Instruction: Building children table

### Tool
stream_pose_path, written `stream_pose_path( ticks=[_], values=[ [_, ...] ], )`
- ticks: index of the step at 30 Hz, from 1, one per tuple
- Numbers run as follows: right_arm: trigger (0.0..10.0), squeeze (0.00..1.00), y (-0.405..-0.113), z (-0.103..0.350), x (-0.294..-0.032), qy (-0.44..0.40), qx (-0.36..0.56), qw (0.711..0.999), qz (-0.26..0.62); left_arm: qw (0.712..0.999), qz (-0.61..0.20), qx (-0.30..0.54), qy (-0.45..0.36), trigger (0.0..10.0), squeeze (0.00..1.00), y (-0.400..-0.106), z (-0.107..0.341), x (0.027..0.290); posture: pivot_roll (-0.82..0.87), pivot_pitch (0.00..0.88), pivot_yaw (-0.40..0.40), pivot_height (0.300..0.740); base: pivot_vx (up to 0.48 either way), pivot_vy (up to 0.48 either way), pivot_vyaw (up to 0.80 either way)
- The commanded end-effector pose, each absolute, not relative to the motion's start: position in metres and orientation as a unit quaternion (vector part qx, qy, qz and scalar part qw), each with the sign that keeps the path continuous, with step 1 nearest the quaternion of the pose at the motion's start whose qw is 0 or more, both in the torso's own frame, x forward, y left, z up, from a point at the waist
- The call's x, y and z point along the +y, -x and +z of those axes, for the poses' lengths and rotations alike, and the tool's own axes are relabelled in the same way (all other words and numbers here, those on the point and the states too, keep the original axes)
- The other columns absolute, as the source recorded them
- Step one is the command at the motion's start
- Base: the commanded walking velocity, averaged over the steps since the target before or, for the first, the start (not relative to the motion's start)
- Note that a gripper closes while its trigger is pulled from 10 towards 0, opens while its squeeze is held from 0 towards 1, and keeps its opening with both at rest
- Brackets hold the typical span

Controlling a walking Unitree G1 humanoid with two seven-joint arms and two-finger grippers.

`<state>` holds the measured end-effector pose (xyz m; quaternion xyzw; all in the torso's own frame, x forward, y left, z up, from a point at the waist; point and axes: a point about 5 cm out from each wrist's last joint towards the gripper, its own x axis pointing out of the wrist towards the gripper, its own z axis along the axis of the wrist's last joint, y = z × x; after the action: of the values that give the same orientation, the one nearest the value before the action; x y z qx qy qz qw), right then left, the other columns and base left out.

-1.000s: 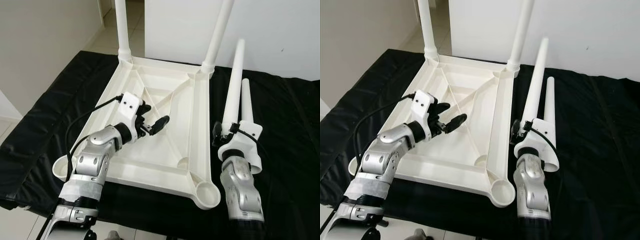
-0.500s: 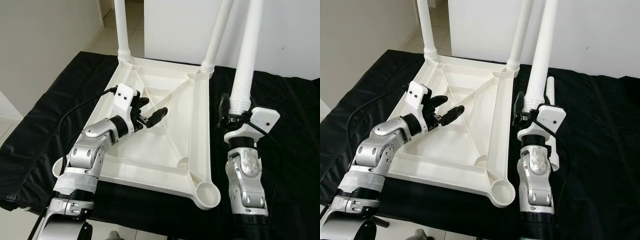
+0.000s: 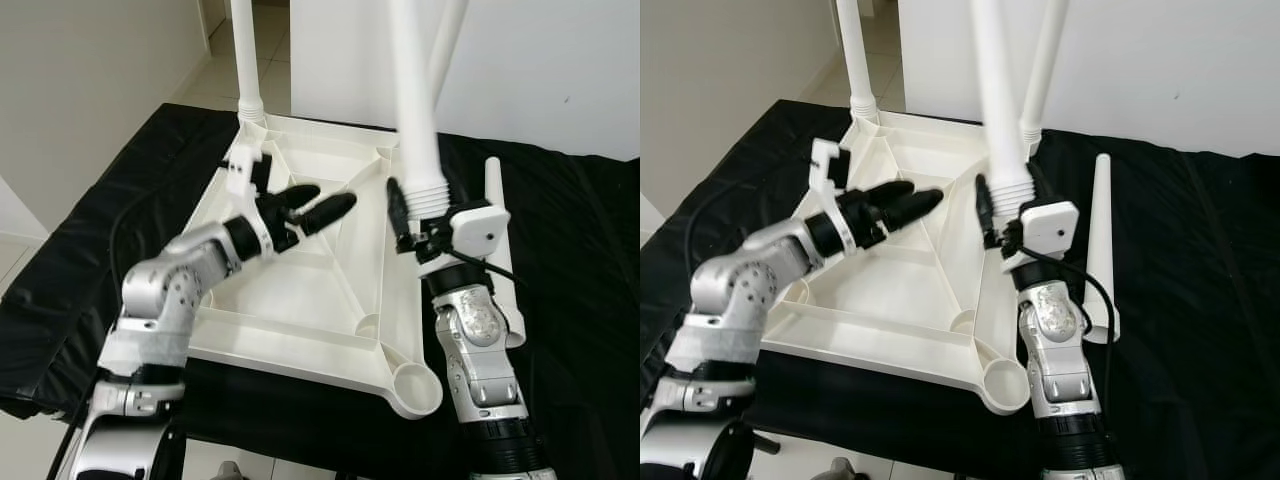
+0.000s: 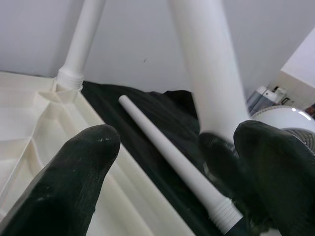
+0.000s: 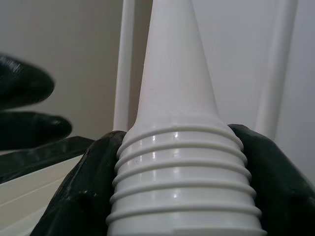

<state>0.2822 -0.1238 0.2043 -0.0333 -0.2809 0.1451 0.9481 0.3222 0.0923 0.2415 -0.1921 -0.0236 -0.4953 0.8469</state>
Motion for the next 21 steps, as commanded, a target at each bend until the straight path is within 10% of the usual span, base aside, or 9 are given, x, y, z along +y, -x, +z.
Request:
stream_pose_path(
  ticks=[1,21],
  values=[
    [10.0,0.00,-0.281,0.197,-0.119,0.038,-0.267,0.946,0.181,0.760,-0.612,-0.041,0.213,10.0,0.00,-0.314,0.252,0.086,-0.02,0.048,0.008,0.740,0.000,0.000,0.00],
    [10.0,0.00,-0.264,0.172,-0.107,0.071,-0.234,0.930,0.275,0.769,-0.585,-0.005,0.258,10.0,0.00,-0.346,0.264,0.084,-0.04,0.031,0.020,0.740,0.000,0.000,0.00]
  ],
)
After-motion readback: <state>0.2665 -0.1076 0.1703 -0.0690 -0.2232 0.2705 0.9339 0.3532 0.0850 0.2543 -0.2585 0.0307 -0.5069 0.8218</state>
